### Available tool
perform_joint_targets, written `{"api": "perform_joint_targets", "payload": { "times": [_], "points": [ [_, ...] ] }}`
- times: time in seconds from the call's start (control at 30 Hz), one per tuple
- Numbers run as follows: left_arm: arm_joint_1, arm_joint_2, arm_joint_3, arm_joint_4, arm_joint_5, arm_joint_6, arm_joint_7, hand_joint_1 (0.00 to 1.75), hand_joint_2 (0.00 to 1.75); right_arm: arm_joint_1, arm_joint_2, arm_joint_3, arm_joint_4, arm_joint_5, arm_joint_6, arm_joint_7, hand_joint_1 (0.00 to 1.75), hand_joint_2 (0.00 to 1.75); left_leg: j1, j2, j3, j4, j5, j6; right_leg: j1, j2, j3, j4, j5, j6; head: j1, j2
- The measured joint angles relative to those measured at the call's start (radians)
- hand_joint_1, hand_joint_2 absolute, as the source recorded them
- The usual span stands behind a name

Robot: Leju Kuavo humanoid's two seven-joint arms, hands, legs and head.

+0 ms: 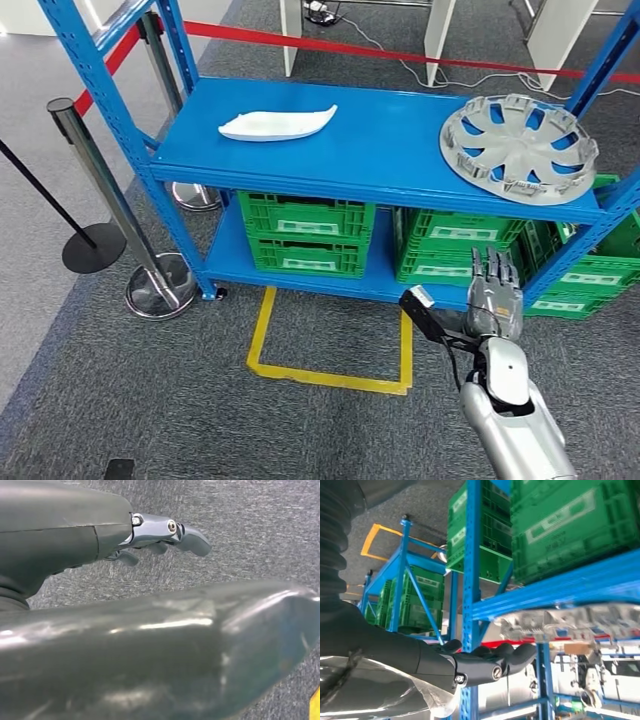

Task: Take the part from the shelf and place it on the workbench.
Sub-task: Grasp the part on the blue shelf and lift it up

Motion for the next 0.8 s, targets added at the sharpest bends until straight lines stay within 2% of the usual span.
{"api": "perform_joint_targets", "payload": {
  "times": [0.07, 0.1, 0.17, 0.23, 0.27, 0.3, 0.33, 0.4, 0.43, 0.47, 0.57, 0.63, 0.67, 0.73, 0.77, 0.8],
  "points": [
    [0.000, 0.000, 0.001, 0.000, -0.002, 0.000, 0.000, 0.00, 0.00, 0.002, 0.000, -0.003, -0.001, -0.001, 0.001, 0.001, 0.00, 1.75, 0.002, 0.000, -0.001, 0.004, -0.003, -0.009, -0.002, 0.001, -0.001, -0.003, 0.003, -0.009, 0.000, 0.000],
    [0.000, 0.000, 0.001, 0.000, -0.002, 0.000, 0.000, 0.00, 0.00, 0.001, 0.000, -0.004, -0.001, -0.001, 0.001, 0.002, 0.00, 1.75, 0.003, 0.000, -0.006, 0.017, -0.014, -0.015, -0.004, 0.000, 0.001, -0.005, 0.005, -0.015, -0.002, 0.000],
    [0.000, 0.000, 0.001, 0.000, -0.003, -0.001, 0.000, 0.00, 0.00, 0.000, 0.000, -0.004, -0.001, -0.001, 0.001, 0.002, 0.00, 1.75, 0.006, 0.001, -0.042, 0.104, -0.068, -0.027, -0.007, -0.003, 0.003, -0.009, 0.006, -0.025, -0.005, 0.000],
    [0.001, 0.000, 0.001, 0.000, -0.003, -0.002, 0.000, 0.00, 0.00, 0.001, 0.000, -0.005, -0.001, -0.001, 0.001, 0.002, 0.00, 1.75, 0.009, 0.001, -0.102, 0.240, -0.128, -0.035, -0.007, -0.004, 0.003, -0.008, 0.005, -0.029, -0.006, 0.000],
    [0.003, 0.000, 0.001, 0.000, -0.003, -0.002, 0.000, 0.00, 0.00, 0.002, 0.000, -0.005, -0.001, -0.001, 0.001, 0.002, 0.00, 1.75, 0.011, 0.001, -0.121, 0.282, -0.138, -0.037, -0.007, -0.004, 0.004, -0.008, 0.005, -0.029, -0.006, 0.000],
    [0.003, 0.000, 0.001, 0.000, -0.003, -0.002, 0.000, 0.00, 0.00, 0.003, 0.000, -0.005, -0.001, -0.001, 0.001, 0.002, 0.00, 1.75, 0.012, 0.002, -0.123, 0.287, -0.128, -0.038, -0.007, -0.003, 0.004, -0.008, 0.005, -0.029, -0.006, 0.000],
    [0.004, 0.000, 0.001, 0.000, -0.003, -0.003, 0.000, 0.00, 0.00, 0.003, 0.000, -0.005, -0.001, -0.001, 0.001, 0.002, 0.00, 1.75, 0.014, 0.002, -0.106, 0.249, -0.098, -0.038, -0.007, -0.002, 0.006, -0.008, 0.004, -0.028, -0.006, 0.000],
    [0.002, 0.000, 0.001, 0.000, -0.003, -0.004, 0.000, 0.00, 0.00, 0.003, 0.000, -0.005, -0.001, -0.001, 0.001, 0.002, 0.00, 1.75, 0.014, 0.002, -0.040, 0.111, -0.028, -0.032, -0.006, -0.001, 0.010, -0.007, 0.002, -0.024, -0.006, 0.000],
    [0.000, 0.000, 0.001, 0.000, -0.003, -0.004, 0.000, 0.00, 0.00, 0.002, 0.000, -0.006, -0.001, -0.001, 0.002, 0.002, 0.00, 1.75, 0.013, 0.002, -0.013, 0.053, -0.010, -0.028, -0.004, -0.001, 0.010, -0.006, 0.000, -0.020, -0.006, 0.000],
    [-0.001, 0.000, 0.001, 0.000, -0.003, -0.005, 0.000, 0.00, 0.00, 0.002, 0.000, -0.006, -0.001, -0.001, 0.002, 0.002, 0.00, 1.75, 0.012, 0.001, 0.002, 0.018, -0.003, -0.024, -0.003, -0.001, 0.009, -0.005, 0.000, -0.015, -0.005, 0.000],
    [-0.001, 0.000, 0.001, 0.000, -0.004, -0.008, 0.000, 0.00, 0.00, 0.001, 0.000, -0.007, -0.001, -0.001, 0.002, 0.002, 0.00, 1.75, 0.011, 0.001, 0.004, 0.002, -0.006, -0.009, -0.003, -0.002, 0.002, -0.005, -0.002, 0.002, -0.005, 0.000],
    [-0.001, 0.000, 0.002, 0.000, -0.008, -0.010, 0.000, 0.00, 0.00, -0.001, 0.001, -0.007, -0.001, -0.002, 0.002, 0.002, 0.00, 1.75, 0.014, 0.002, 0.005, -0.004, -0.002, 0.003, -0.004, -0.001, -0.017, 0.032, -0.029, 0.011, -0.001, 0.000],
    [-0.002, 0.000, 0.002, 0.000, -0.010, -0.010, 0.000, 0.00, 0.00, -0.002, 0.001, -0.008, -0.001, -0.003, 0.002, 0.002, 0.00, 1.75, 0.015, 0.003, 0.006, -0.006, -0.001, 0.008, -0.005, -0.001, -0.043, 0.083, -0.058, 0.014, 0.001, 0.000],
    [-0.002, 0.001, 0.004, 0.000, -0.012, -0.011, 0.000, 0.00, 0.00, 0.000, 0.001, -0.008, 0.000, -0.004, 0.003, 0.002, 0.00, 1.75, 0.013, 0.003, 0.005, -0.006, -0.002, 0.012, -0.005, -0.001, -0.109, 0.222, -0.118, 0.018, 0.004, 0.000],
    [-0.002, 0.001, 0.006, 0.000, -0.012, -0.011, 0.000, 0.00, 0.00, 0.002, 0.001, -0.009, 0.000, -0.004, 0.004, 0.002, 0.00, 1.75, 0.012, 0.003, 0.005, -0.006, -0.002, 0.013, -0.005, -0.001, -0.135, 0.273, -0.131, 0.019, 0.004, 0.000],
    [-0.002, 0.001, 0.008, 0.000, -0.012, -0.011, 0.000, 0.00, 0.00, 0.005, 0.001, -0.009, 0.000, -0.005, 0.004, 0.002, 0.00, 1.75, 0.012, 0.002, 0.006, -0.006, -0.003, 0.013, -0.005, -0.001, -0.145, 0.289, -0.125, 0.019, 0.004, 0.000]
  ]
}}
